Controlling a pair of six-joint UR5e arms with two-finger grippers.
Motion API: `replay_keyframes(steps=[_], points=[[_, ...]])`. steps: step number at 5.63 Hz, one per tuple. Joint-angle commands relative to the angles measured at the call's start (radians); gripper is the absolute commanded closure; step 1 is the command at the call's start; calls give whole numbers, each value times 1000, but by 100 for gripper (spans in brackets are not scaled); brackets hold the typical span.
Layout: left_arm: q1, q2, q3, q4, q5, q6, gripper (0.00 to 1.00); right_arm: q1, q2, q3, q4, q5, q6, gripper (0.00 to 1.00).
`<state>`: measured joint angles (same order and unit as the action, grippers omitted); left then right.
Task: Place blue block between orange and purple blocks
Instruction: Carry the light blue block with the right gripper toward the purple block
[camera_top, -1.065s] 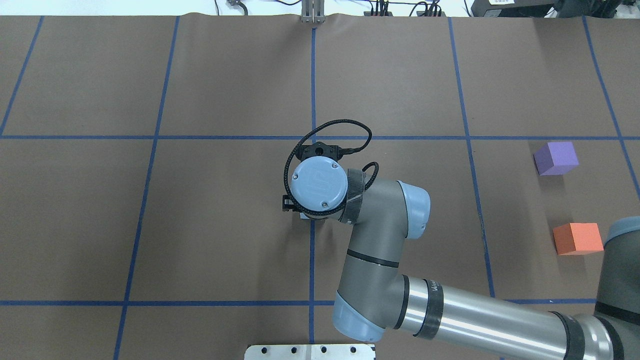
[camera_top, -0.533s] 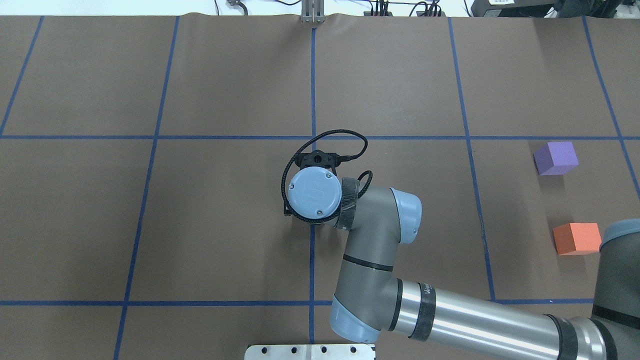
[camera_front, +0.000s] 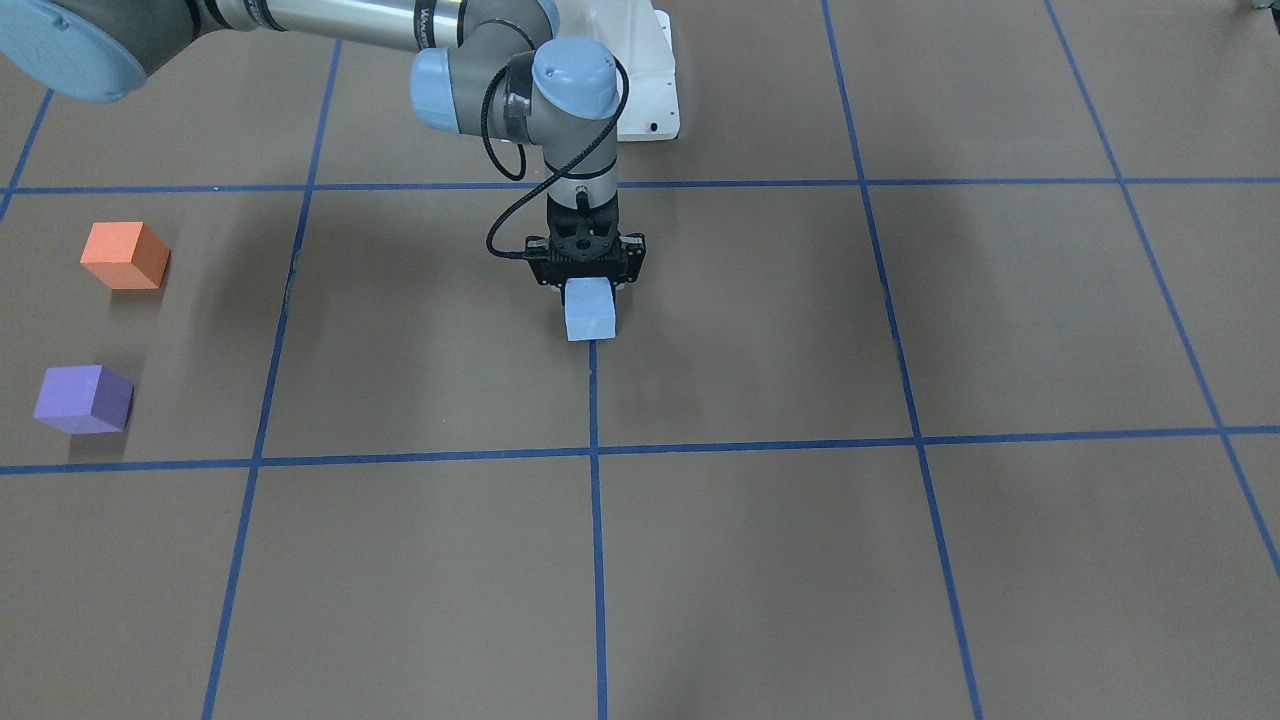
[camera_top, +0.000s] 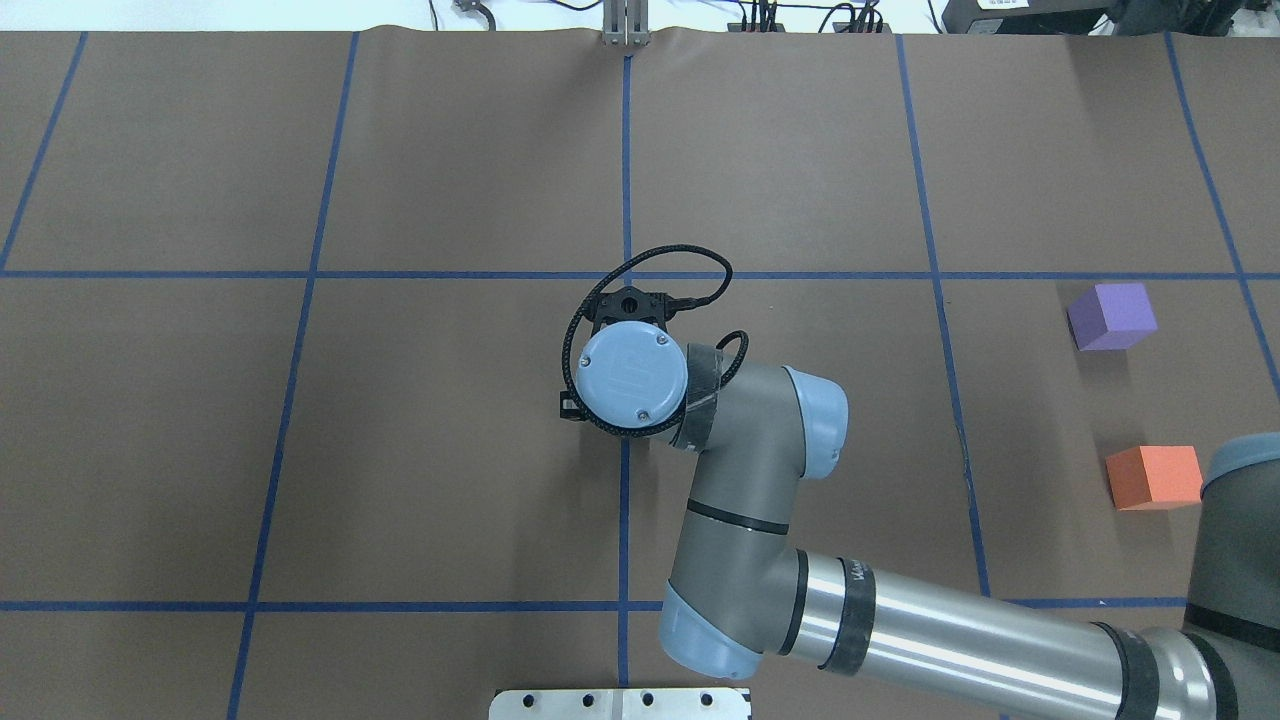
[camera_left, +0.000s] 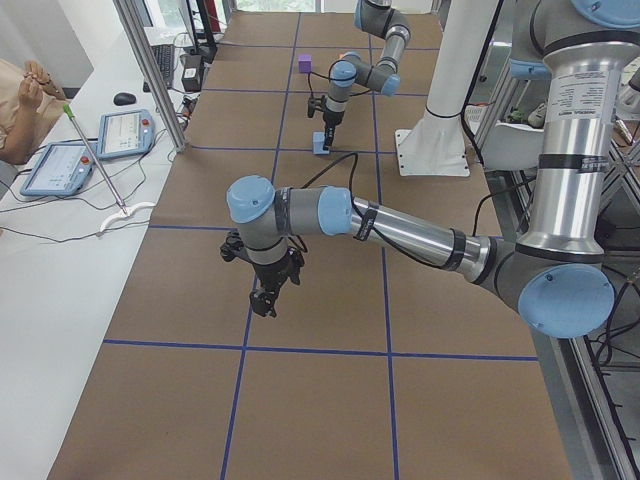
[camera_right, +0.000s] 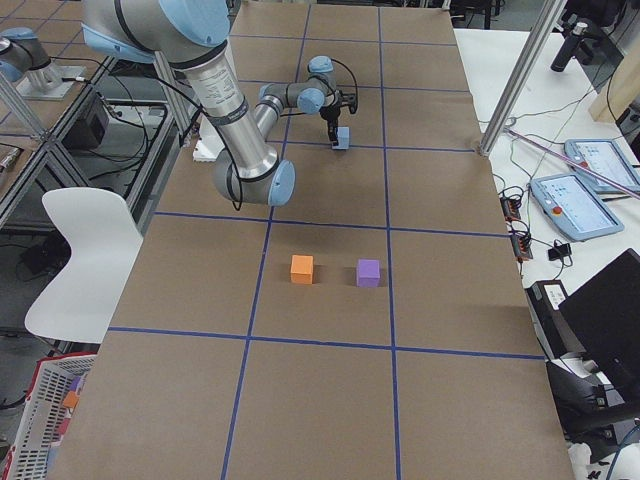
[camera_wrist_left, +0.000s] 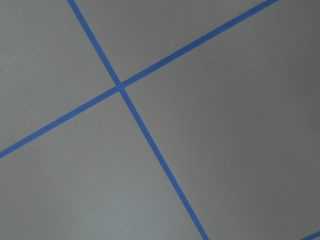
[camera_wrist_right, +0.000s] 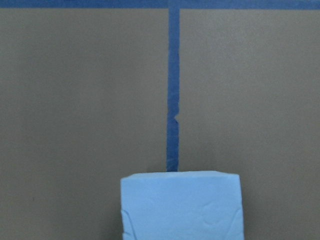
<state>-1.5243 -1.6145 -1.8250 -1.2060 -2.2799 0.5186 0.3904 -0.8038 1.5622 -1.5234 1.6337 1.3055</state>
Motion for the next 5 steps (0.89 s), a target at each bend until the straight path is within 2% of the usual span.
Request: replay_keyframes(steps=[1, 2, 3, 4, 5], points=[[3, 1, 10, -4, -1, -2, 0, 79, -90, 205, -166, 14, -67, 100], [1, 2, 15, -4, 0, -2, 0, 158, -176, 323, -226, 75, -186, 100], [1, 34, 19, -38, 0, -5, 0, 253, -283, 391, -216, 150, -327, 100], [0, 91, 54, -158, -1, -18, 0, 365, -379, 436, -213, 266, -465, 100], [-17, 158, 85, -305, -47, -137, 0, 469, -488, 479, -213, 343, -618, 100]])
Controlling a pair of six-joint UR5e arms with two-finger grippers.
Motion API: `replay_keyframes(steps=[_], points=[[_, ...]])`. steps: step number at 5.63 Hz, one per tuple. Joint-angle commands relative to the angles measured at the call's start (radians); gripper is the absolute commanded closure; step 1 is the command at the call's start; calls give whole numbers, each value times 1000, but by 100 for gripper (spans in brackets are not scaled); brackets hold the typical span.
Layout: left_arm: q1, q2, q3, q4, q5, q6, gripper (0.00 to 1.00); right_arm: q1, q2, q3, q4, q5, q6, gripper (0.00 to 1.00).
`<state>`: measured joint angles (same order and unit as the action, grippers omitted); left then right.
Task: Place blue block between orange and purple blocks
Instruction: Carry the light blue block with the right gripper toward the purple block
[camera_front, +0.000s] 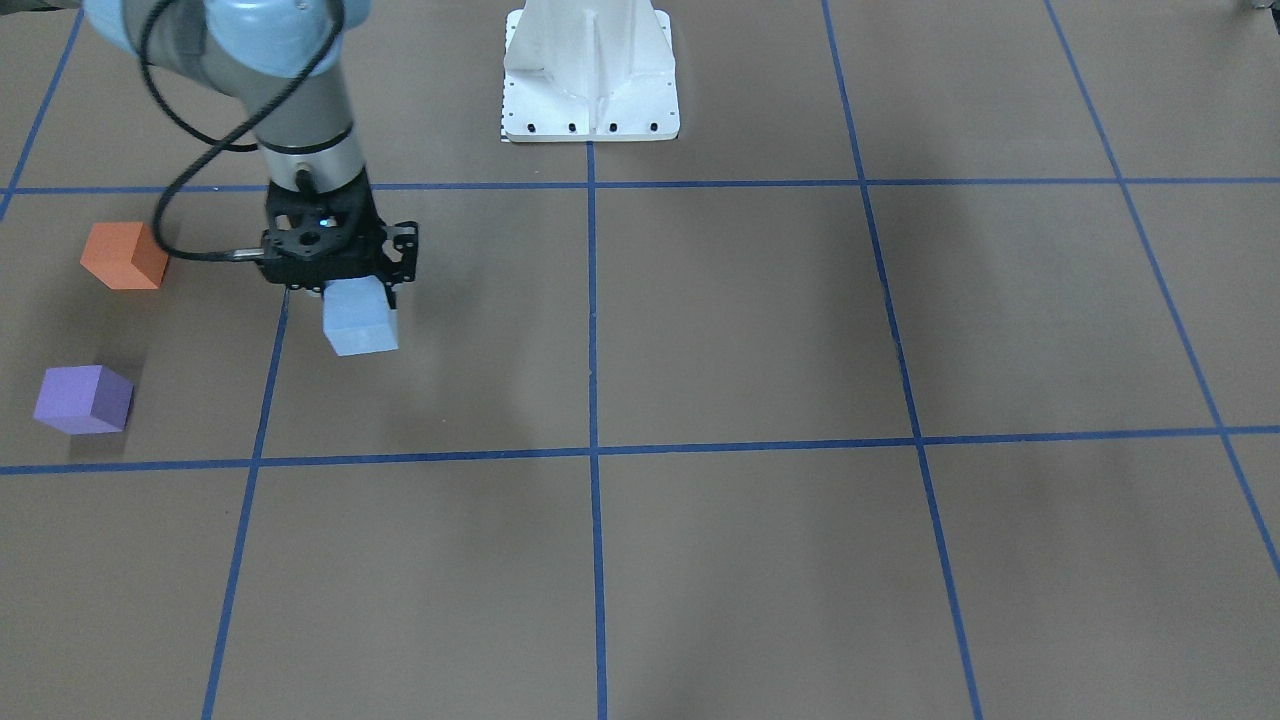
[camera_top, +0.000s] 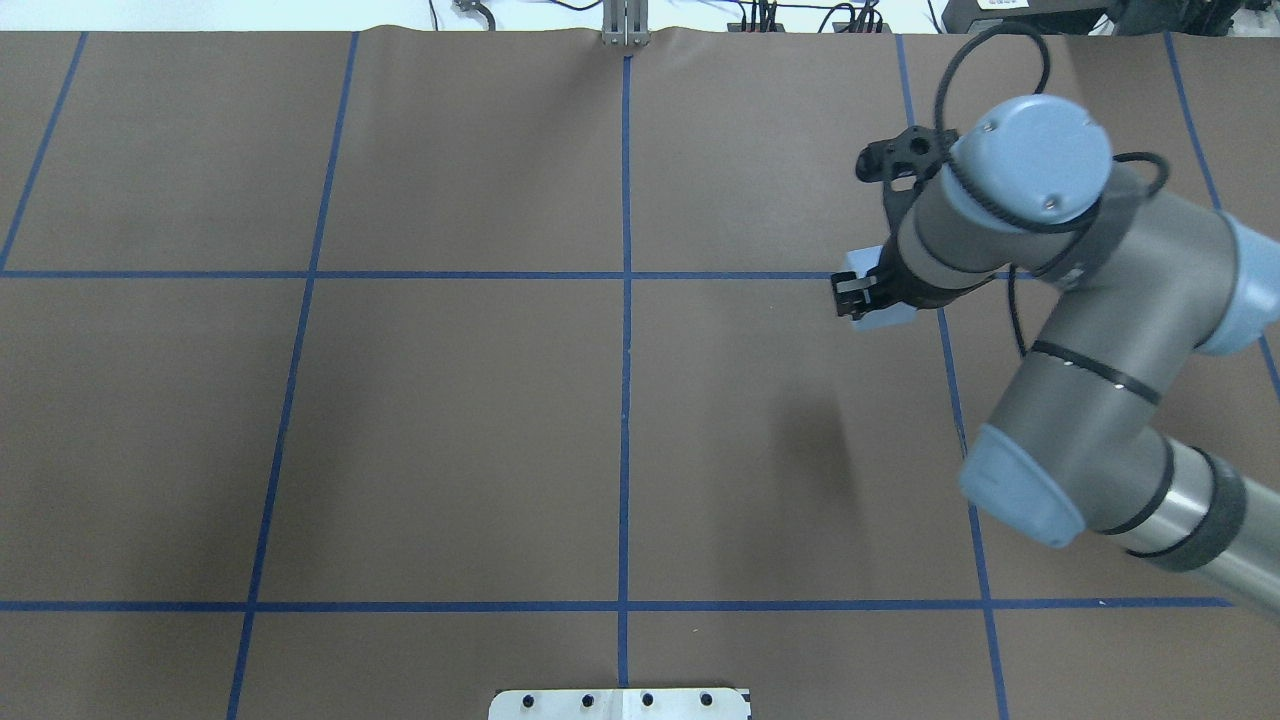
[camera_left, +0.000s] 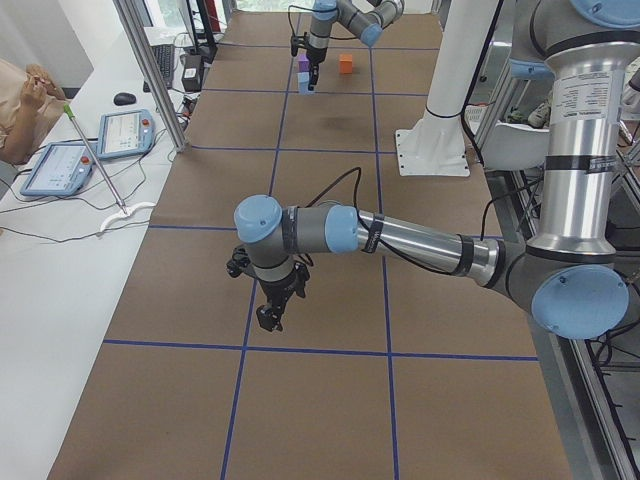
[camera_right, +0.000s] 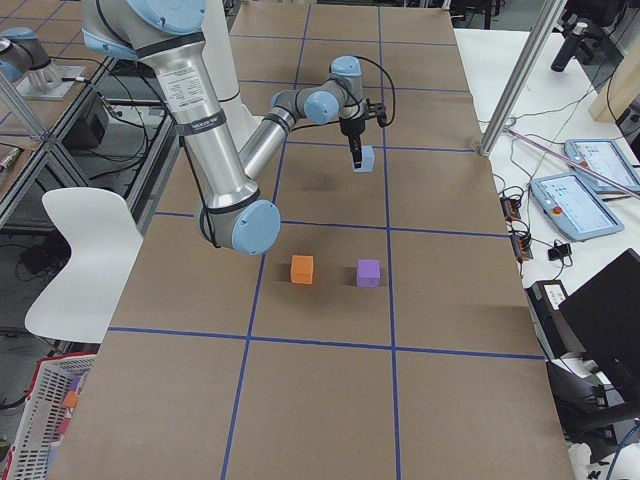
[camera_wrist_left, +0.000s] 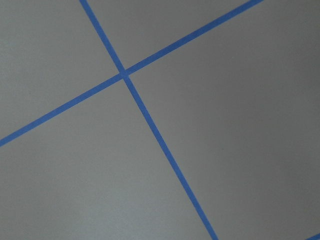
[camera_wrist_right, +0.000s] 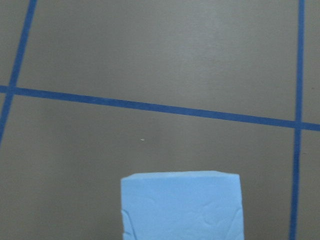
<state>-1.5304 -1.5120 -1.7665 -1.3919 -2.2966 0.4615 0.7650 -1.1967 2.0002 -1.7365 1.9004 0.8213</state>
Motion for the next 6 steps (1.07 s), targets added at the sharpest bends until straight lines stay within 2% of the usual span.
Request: replay_keyframes(steps=[1, 2, 3, 4, 6], points=[[-10, 90, 42, -245, -64, -172, 0, 150, -186, 49, 18, 88, -212, 100], [-10, 88, 45, -258, -67, -178, 0, 164, -342, 36, 190, 91, -206, 100], [-8, 88, 45, -260, -66, -176, 0, 198, -460, 10, 362, 147, -177, 100], [-8, 88, 45, -260, -67, -175, 0, 206, -524, -41, 465, 182, -104, 100], [-8, 88, 42, -260, -67, -175, 0, 203, -549, -192, 799, 183, 144, 100]])
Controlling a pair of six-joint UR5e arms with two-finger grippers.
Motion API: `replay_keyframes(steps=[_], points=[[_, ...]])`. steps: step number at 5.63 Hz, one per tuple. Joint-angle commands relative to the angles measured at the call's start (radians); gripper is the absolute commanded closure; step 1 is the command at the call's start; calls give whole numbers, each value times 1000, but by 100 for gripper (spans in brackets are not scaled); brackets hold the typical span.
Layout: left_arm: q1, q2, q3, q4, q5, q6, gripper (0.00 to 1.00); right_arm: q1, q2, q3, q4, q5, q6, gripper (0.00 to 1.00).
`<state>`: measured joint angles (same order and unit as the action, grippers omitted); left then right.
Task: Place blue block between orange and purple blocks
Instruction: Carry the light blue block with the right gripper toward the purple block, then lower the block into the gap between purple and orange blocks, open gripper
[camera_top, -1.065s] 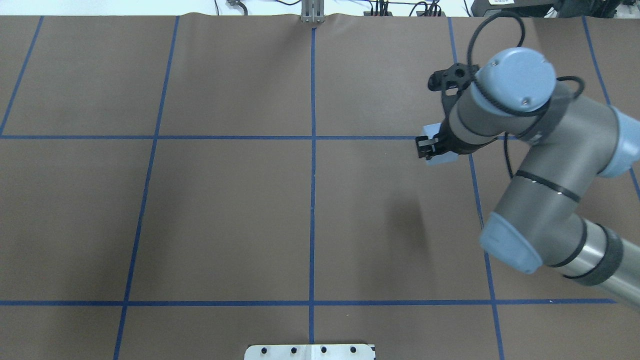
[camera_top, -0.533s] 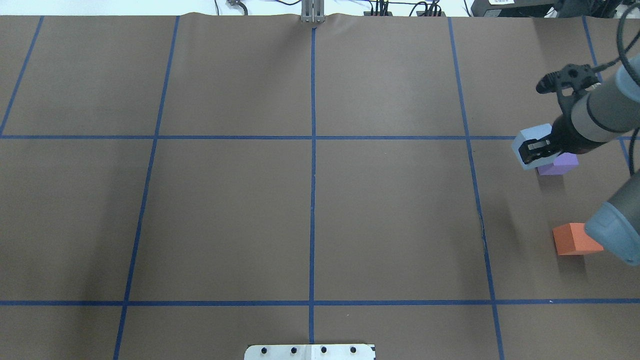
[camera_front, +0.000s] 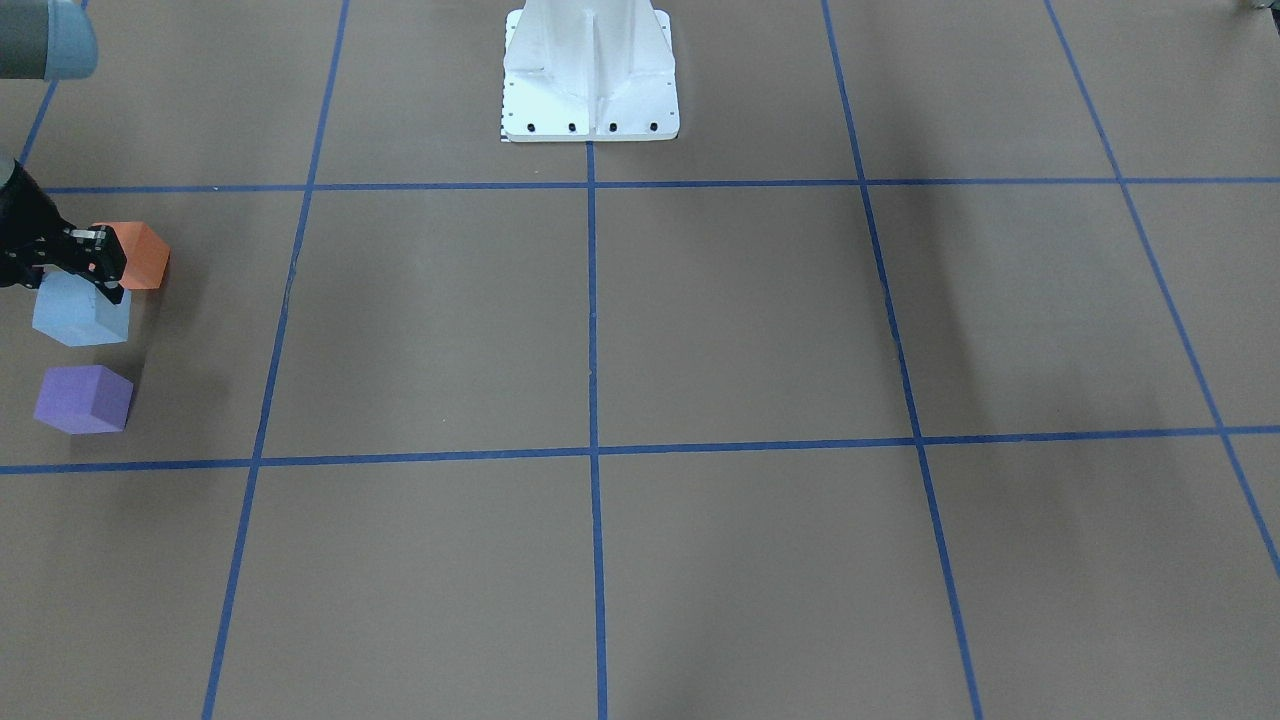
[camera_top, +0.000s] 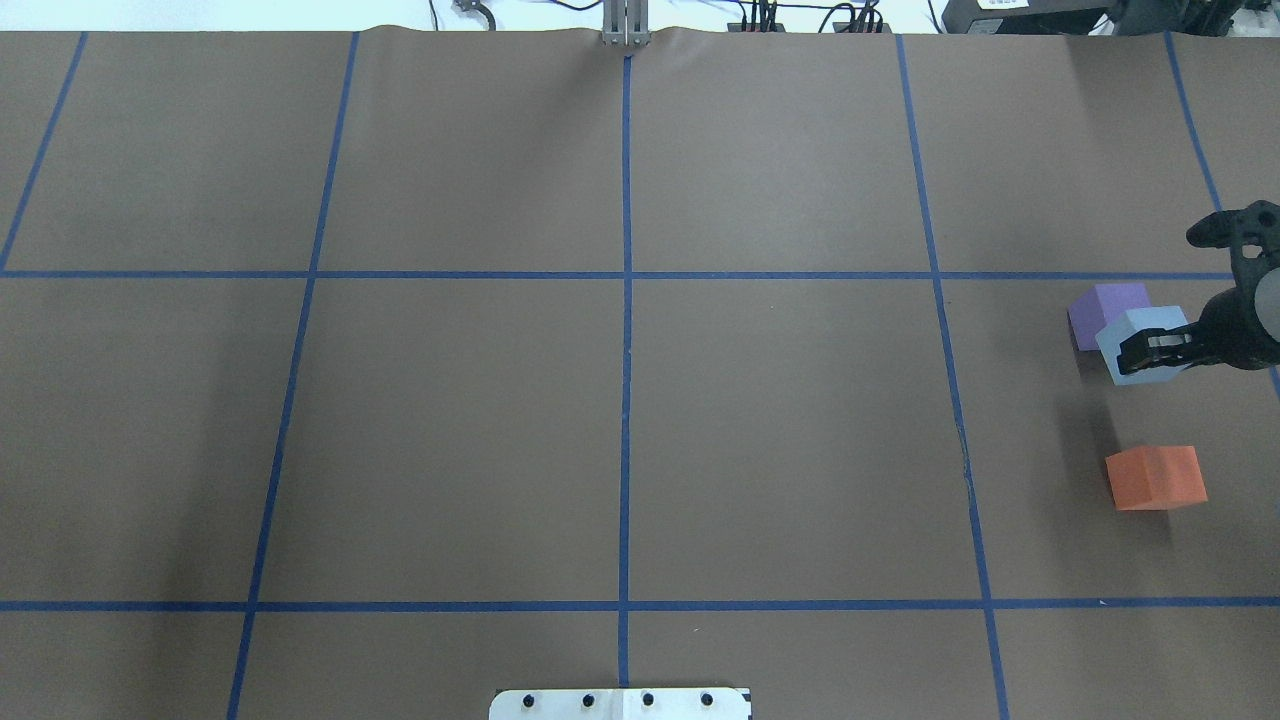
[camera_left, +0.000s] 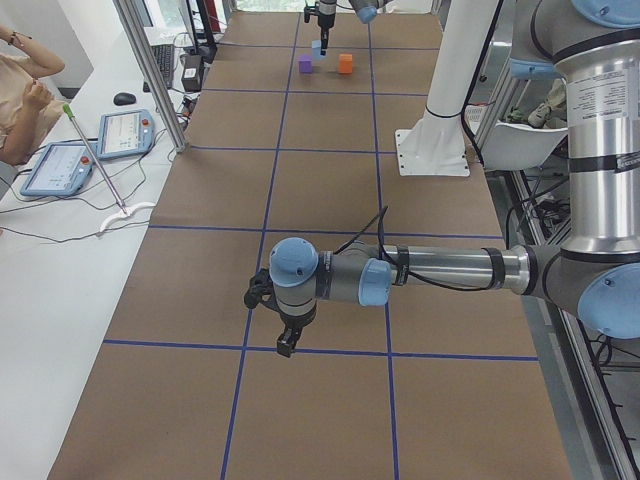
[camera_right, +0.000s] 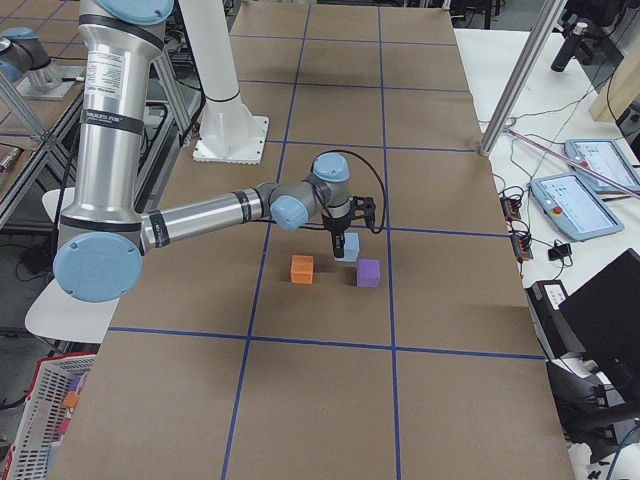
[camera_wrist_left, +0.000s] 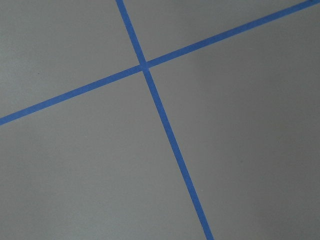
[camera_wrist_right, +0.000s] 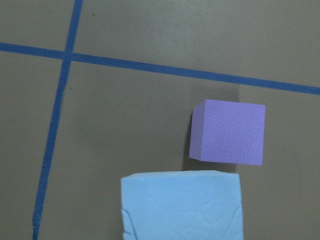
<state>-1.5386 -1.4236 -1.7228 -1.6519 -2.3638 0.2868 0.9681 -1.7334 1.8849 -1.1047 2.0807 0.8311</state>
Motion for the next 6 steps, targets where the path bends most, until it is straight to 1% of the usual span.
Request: replay_keyframes(steps=[1, 2, 3, 5, 6], points=[[0, 0, -1, 0, 0, 0, 0, -2, -23, -98, 205, -5, 149, 100], [0, 0, -3, 0, 0, 0, 0, -17, -21, -110, 207, -17, 154, 100], [0, 0, -8, 0, 0, 0, 0, -61, -21, -121, 207, -75, 172, 100], [2, -3, -3, 0, 0, -1, 0, -109, -20, -127, 209, -122, 183, 100], [2, -5, -1, 0, 0, -1, 0, -123, -21, -130, 210, -126, 183, 87]])
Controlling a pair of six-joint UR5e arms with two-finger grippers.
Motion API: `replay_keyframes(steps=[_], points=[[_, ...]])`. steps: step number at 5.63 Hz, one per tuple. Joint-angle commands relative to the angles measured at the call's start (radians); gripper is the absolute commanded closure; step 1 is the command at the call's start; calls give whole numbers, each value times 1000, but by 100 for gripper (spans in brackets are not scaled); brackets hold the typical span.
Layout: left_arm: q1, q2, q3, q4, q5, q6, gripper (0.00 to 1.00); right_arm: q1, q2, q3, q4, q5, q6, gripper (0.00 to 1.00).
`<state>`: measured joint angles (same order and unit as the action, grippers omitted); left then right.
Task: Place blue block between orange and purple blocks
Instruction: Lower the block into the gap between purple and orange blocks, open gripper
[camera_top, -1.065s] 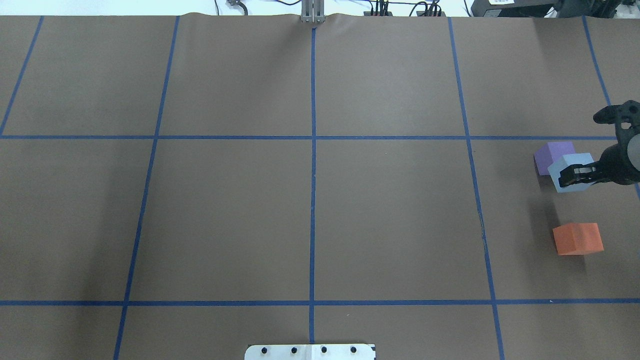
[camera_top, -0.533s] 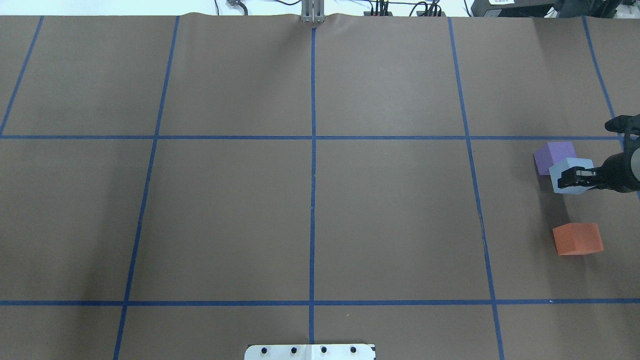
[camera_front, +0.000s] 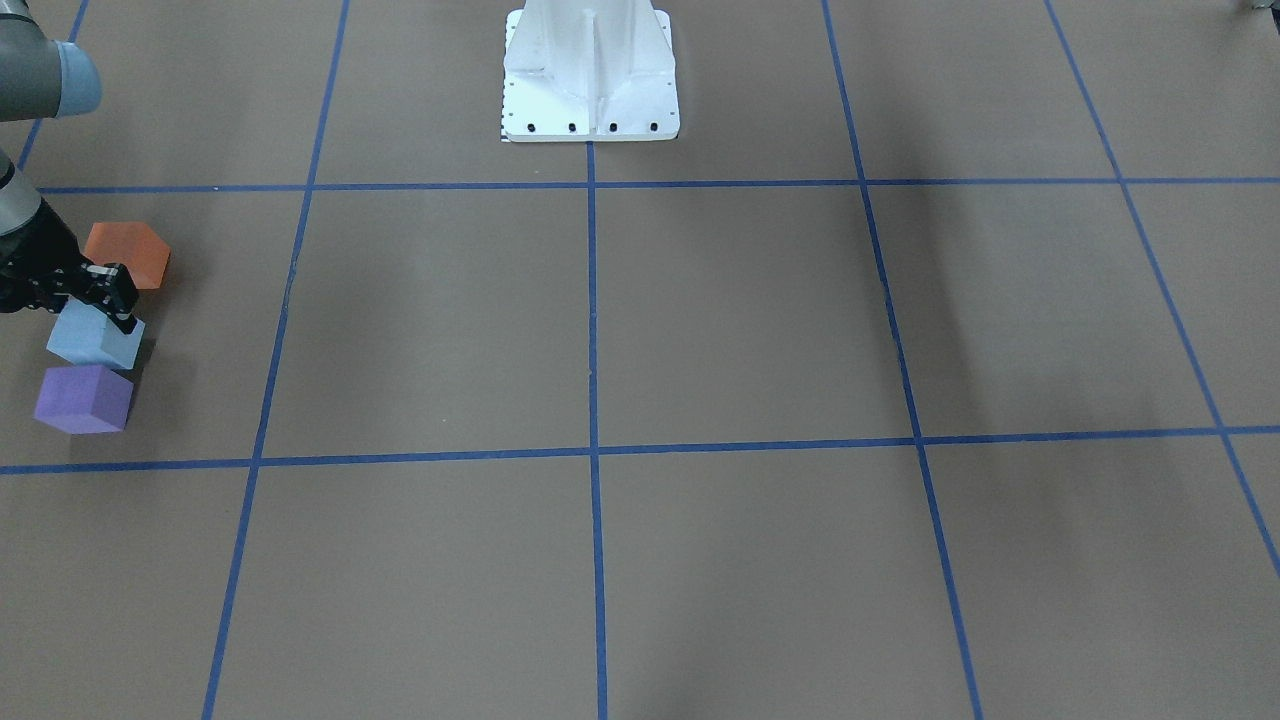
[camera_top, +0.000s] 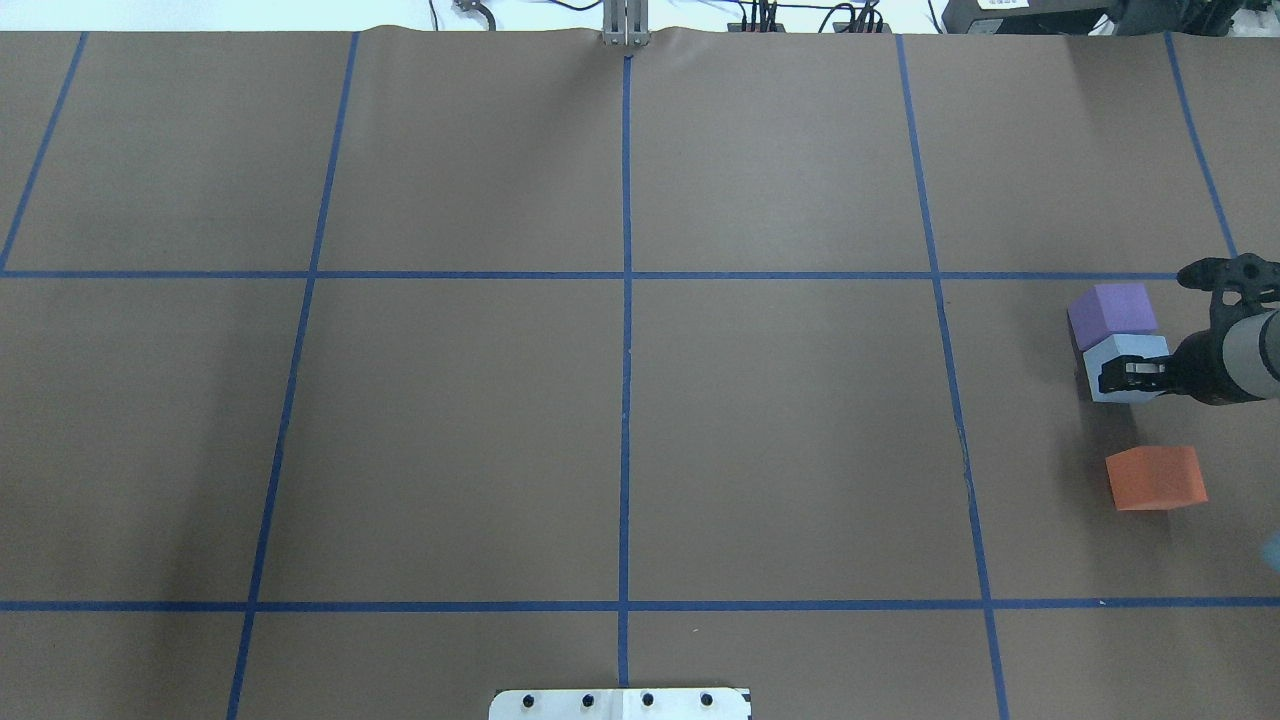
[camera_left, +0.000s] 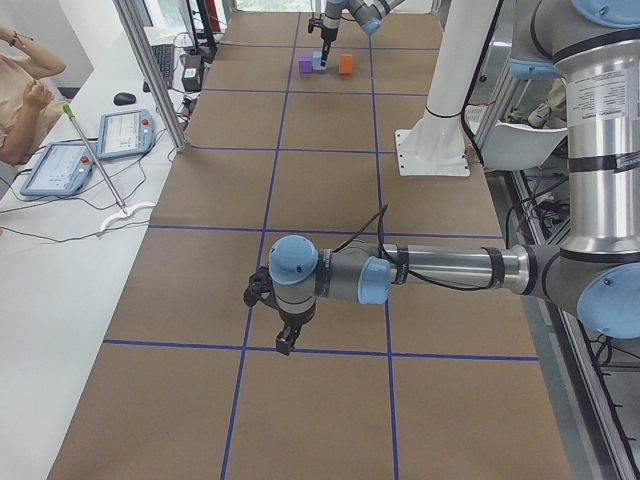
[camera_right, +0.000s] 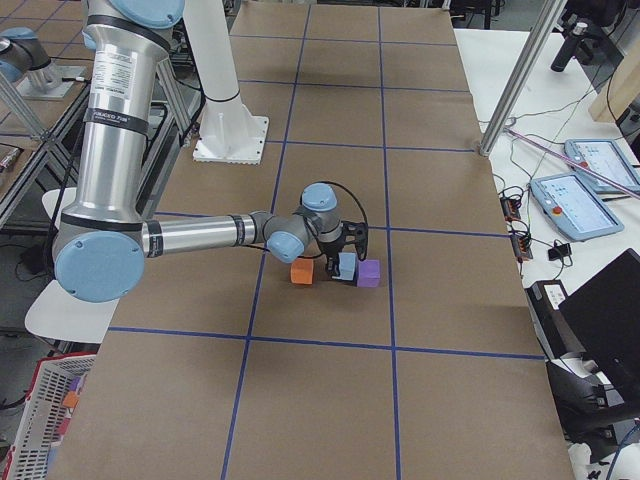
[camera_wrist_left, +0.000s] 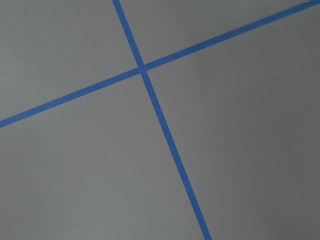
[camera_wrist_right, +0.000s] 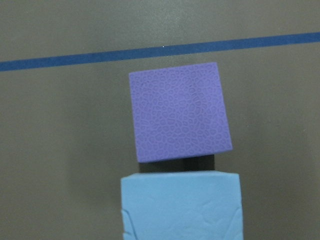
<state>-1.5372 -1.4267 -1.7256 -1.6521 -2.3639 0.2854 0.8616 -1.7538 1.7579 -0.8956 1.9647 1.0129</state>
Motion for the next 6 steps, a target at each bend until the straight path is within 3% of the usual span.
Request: replay_keyframes(steps=[1, 3, 5, 6], points=[[0, -1, 1, 0, 0, 0, 0, -19, -3, -1, 3, -10, 0, 60], [0, 0, 1, 0, 0, 0, 0, -26, -4, 3, 4, -16, -14, 0], [0, 0, 5, 0, 0, 0, 0, 41, -4, 81, -9, 43, -63, 0], [0, 0, 12, 0, 0, 1, 0, 160, 2, 81, -58, 160, -141, 0]])
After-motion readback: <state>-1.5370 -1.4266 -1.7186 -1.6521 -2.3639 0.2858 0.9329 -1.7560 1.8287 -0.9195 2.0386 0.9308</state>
